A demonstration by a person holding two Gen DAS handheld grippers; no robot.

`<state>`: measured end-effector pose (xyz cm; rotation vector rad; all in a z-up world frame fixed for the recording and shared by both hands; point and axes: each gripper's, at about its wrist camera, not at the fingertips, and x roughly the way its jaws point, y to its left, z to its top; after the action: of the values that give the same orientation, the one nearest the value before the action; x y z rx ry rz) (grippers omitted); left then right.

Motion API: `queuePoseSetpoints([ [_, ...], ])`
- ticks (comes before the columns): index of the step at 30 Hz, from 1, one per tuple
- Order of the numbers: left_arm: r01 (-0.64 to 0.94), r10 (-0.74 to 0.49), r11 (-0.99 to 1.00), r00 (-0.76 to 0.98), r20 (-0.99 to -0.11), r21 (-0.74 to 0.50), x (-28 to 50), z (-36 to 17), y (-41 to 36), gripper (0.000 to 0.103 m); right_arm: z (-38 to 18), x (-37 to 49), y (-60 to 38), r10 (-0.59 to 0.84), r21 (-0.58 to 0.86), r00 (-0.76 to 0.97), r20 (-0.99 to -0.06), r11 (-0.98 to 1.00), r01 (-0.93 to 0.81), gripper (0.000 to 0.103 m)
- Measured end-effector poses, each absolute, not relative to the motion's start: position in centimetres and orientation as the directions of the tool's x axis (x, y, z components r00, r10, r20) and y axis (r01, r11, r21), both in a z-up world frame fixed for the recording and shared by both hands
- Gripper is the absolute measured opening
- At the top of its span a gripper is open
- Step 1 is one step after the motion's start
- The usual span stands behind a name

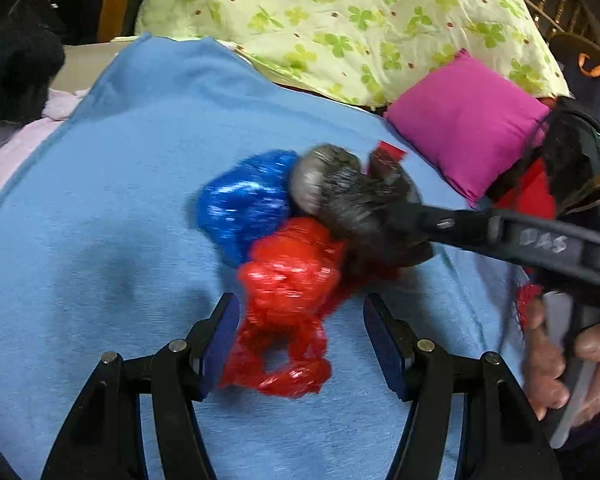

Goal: Collect trash
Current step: 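Move both tools back to the bag pile on the blue blanket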

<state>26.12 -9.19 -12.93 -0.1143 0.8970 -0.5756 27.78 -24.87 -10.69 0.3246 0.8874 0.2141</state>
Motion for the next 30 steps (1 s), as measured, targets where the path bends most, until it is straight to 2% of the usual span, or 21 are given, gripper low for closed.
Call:
queuePoseSetpoints([
  [1, 0.434, -0.524, 0.839, 0.477, -0.706, -0.329, 26.1, -13.0, -9.4, 0.063, -10.9, 27.8, -24.5, 0.304, 0.343, 0.609, -0.733, 0.938, -0.055, 0.037],
  [3, 0.44, -0.535, 0.831, 0.464, -0.706, -0.34, 26.1, -13.2, -9.7, 0.051, -11.3, 28.0, -24.3, 0.292, 0.329, 0.614, -0.733, 0.943, -0.056, 0.037],
  [4, 0.44, -0.542, 0.827, 0.454, -0.707, -0.351, 26.3, -13.3, -9.7, 0.041, -11.6, 28.1, -24.4, 0.287, 0.324, 0.611, -0.738, 0.945, -0.052, 0.036],
  [5, 0.434, -0.549, 0.823, 0.443, -0.709, -0.366, 26.4, -13.6, -9.6, 0.03, -11.8, 28.1, -24.5, 0.284, 0.324, 0.605, -0.744, 0.945, -0.044, 0.028],
  [8, 0.414, -0.569, 0.814, 0.422, -0.706, -0.408, 26.7, -14.0, -8.8, 0.01, -12.0, 27.9, -25.1, 0.302, 0.356, 0.602, -0.739, 0.934, -0.031, 0.014],
  [15, 0.441, -0.604, 0.786, 0.402, -0.688, -0.433, 25.4, -13.3, -8.4, 0.007, -10.2, 24.1, -27.9, 0.255, 0.353, 0.638, -0.726, 0.935, 0.027, 0.011],
  [20, 0.44, -0.561, 0.814, 0.429, -0.708, -0.379, 24.1, -12.7, -7.9, 0.007, -8.6, 21.7, -29.6, 0.243, 0.341, 0.691, -0.681, 0.94, 0.005, 0.012],
  [22, 0.409, -0.535, 0.837, 0.477, -0.697, -0.362, 24.4, -12.2, -7.3, 0.013, -7.9, 21.5, -29.4, 0.29, 0.378, 0.71, -0.642, 0.925, -0.036, 0.022],
  [23, 0.391, -0.535, 0.841, 0.488, -0.69, -0.375, 24.8, -12.1, -7.0, 0.023, -7.7, 21.8, -29.1, 0.301, 0.385, 0.713, -0.633, 0.922, -0.047, 0.041],
  [24, 0.377, -0.534, 0.843, 0.491, -0.689, -0.384, 25.2, -12.2, -7.0, 0.029, -7.7, 22.2, -28.7, 0.301, 0.386, 0.716, -0.629, 0.921, -0.048, 0.077],
  [25, 0.362, -0.527, 0.848, 0.495, -0.691, -0.387, 25.7, -12.3, -7.0, 0.039, -7.7, 22.7, -28.3, 0.298, 0.385, 0.724, -0.622, 0.922, -0.048, 0.084],
  [28, 0.345, -0.498, 0.865, 0.491, -0.715, -0.366, 26.4, -12.9, -7.4, 0.04, -7.7, 25.1, -26.1, 0.3, 0.359, 0.731, -0.612, 0.93, -0.081, 0.082],
  [30, 0.348, -0.499, 0.863, 0.486, -0.717, -0.365, 26.5, -12.9, -7.9, 0.04, -8.3, 26.9, -24.9, 0.321, 0.364, 0.705, -0.633, 0.927, -0.095, 0.066],
])
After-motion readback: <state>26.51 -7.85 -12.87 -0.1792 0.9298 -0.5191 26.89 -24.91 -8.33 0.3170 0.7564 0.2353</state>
